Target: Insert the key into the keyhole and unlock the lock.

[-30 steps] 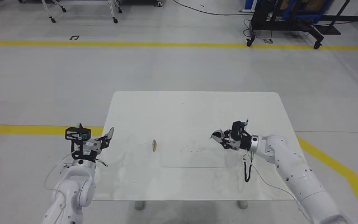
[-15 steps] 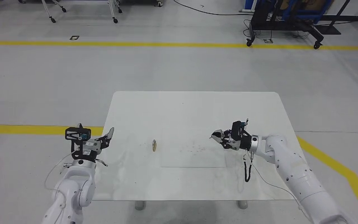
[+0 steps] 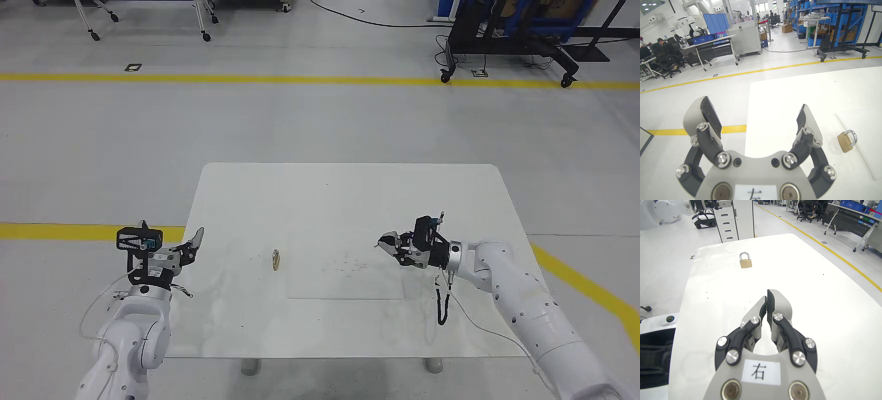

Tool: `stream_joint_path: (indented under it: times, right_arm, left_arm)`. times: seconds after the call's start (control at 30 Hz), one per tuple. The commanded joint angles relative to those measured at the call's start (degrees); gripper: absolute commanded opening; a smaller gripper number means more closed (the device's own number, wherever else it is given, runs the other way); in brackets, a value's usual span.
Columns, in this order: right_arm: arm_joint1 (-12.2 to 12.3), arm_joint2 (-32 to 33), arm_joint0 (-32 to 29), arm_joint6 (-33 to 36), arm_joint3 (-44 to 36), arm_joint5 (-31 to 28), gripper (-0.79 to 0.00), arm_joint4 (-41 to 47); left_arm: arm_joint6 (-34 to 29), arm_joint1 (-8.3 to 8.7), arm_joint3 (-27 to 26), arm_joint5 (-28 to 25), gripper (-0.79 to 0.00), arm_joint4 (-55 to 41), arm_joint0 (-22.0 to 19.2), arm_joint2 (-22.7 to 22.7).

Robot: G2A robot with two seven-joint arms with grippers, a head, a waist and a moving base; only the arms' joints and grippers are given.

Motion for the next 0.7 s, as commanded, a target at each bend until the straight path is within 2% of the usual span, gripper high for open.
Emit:
stream_joint_path:
  times: [0.0, 0.23, 0.3, 0.33, 0.43, 0.5, 0.67]
  right_arm:
    - [0.00, 0.00, 0.00, 0.00, 0.00, 0.00, -0.785, 0.01]
    - [0.00, 0.00, 0.00, 0.00, 0.00, 0.00, -0.785, 0.01]
    - [0.00, 0.00, 0.00, 0.00, 0.00, 0.00, -0.785, 0.01]
    - [-0.07, -0.16, -0.28, -0.01, -0.27, 0.08, -0.785, 0.57]
    - [-0.68, -0.83, -0.06, 0.65, -0.02, 0.06, -0.785, 5.52]
    - [-1.33, -2.51, 0.52, 0.89, 0.84, 0.00, -0.785, 10.73]
    - [-2.74, -9.34, 2.80, 2.97, 2.83, 0.00, -0.785, 28.87]
  left_arm:
    - [0.00, 0.00, 0.00, 0.00, 0.000, 0.00, 0.00, 0.00]
    - [0.14, 0.01, 0.05, 0.38, 0.000, 0.55, -0.06, -0.16]
    - [1.64, -0.01, 0.41, 4.40, 0.000, 6.72, -0.16, 0.11]
    - [2.19, -0.21, 0.24, 5.00, 0.000, 6.56, -0.23, 1.27]
    - [0.22, -0.80, -0.25, 2.01, 0.000, -2.78, -1.91, 3.19]
    - [-2.14, -1.07, -0.19, -1.81, 0.000, -10.34, -3.86, 3.98]
    - [-11.26, -1.58, 2.80, -12.65, 0.000, -28.13, -9.83, 7.25]
